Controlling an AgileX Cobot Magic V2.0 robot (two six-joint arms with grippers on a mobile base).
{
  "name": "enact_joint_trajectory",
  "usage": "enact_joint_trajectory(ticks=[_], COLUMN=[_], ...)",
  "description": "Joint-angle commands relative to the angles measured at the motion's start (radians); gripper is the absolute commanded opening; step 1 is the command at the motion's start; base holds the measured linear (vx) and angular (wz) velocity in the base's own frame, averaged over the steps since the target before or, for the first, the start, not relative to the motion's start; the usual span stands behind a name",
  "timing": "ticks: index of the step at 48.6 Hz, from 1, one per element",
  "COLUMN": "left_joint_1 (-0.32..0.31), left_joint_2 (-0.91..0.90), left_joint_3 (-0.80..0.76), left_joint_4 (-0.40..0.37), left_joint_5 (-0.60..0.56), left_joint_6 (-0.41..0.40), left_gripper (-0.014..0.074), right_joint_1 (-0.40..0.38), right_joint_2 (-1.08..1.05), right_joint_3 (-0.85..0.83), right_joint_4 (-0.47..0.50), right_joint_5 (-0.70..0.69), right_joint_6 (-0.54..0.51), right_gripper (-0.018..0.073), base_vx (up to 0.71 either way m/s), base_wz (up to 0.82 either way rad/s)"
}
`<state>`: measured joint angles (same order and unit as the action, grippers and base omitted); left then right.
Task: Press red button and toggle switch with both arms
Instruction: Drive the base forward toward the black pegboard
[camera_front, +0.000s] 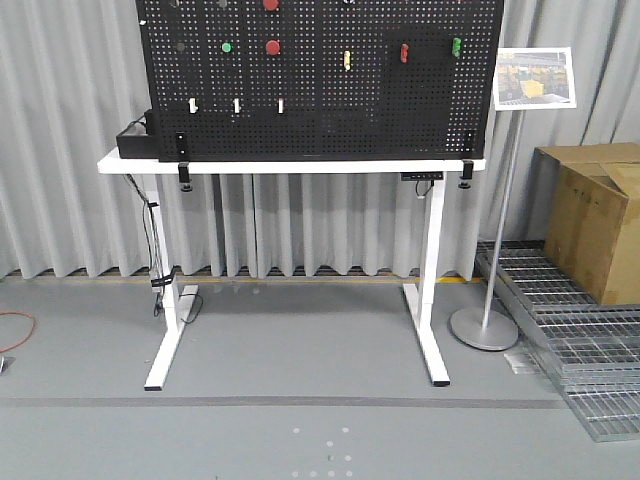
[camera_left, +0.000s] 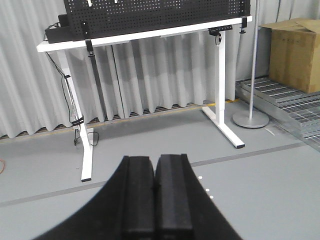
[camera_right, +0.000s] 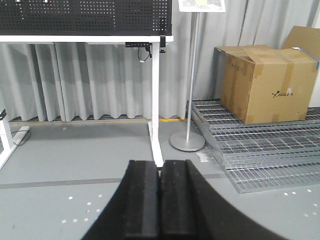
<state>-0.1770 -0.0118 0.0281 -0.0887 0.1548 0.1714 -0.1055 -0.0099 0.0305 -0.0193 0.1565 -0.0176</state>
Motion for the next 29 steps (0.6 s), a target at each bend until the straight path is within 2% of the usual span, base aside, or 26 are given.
enact_joint_trajectory(ticks=[1,15,29], left_joint_1=[0.002,0.002,0.002], left_joint_2=[-0.016,-0.016,-0.016], left_joint_3=[0.033,0.033,0.033], left_joint_4=[-0.004,-0.004,-0.004], left_joint_5=[-0.083,-0.083,-0.083], left_joint_6=[-0.012,-0.012,-0.012], left_gripper=[0.0002,0.0002,0.0002], right_joint_1=[-0.005,-0.005,-0.005], right_joint_2=[-0.017,-0.017,-0.017], right_joint_3=[0.011,0.011,0.011], right_joint_4=[-0.007,-0.007,-0.007], right_joint_5=[-0.087,-0.087,-0.087], right_joint_6=[-0.004,-0.004,-0.004], right_gripper=[-0.0003,-0.0003,-0.0003], base_vx=[0.0,0.03,0.23], base_wz=[0.01,0.0,-0.04])
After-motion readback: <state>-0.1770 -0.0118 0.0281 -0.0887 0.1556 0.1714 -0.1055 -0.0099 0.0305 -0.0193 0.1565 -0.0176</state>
